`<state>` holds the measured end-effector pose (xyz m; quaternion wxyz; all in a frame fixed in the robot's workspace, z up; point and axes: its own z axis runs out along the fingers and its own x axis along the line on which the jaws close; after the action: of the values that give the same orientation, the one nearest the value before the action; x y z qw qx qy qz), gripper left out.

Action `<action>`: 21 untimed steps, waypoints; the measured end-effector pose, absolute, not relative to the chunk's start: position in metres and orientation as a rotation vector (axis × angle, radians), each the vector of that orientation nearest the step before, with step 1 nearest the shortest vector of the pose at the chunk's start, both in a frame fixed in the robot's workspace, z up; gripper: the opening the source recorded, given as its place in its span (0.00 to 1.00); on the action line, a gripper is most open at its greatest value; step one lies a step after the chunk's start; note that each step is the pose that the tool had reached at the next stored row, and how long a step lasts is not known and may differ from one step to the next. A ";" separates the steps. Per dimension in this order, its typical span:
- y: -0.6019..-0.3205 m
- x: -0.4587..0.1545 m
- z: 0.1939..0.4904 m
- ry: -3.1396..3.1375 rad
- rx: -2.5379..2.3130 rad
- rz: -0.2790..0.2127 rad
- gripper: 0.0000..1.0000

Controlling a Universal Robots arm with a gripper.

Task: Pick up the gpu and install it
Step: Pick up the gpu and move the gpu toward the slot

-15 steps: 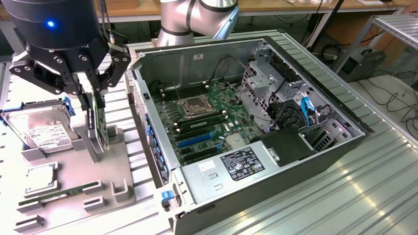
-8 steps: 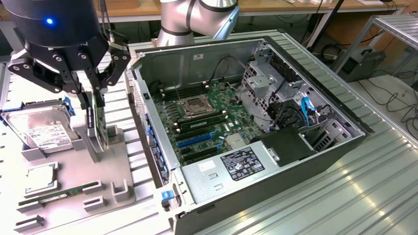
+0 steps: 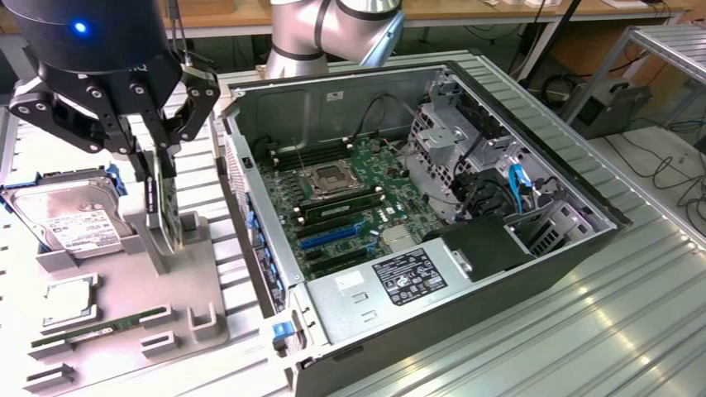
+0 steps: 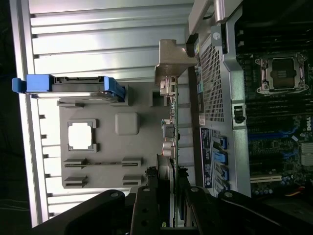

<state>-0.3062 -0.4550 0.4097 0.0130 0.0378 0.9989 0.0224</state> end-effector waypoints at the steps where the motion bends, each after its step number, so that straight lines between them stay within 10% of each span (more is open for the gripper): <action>1: -0.455 -0.306 0.410 3.113 0.118 0.070 0.26; 21: -0.455 -0.306 0.421 3.112 0.118 0.070 0.26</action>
<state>-0.3062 -0.4550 0.4210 0.0130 0.0379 0.9989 0.0225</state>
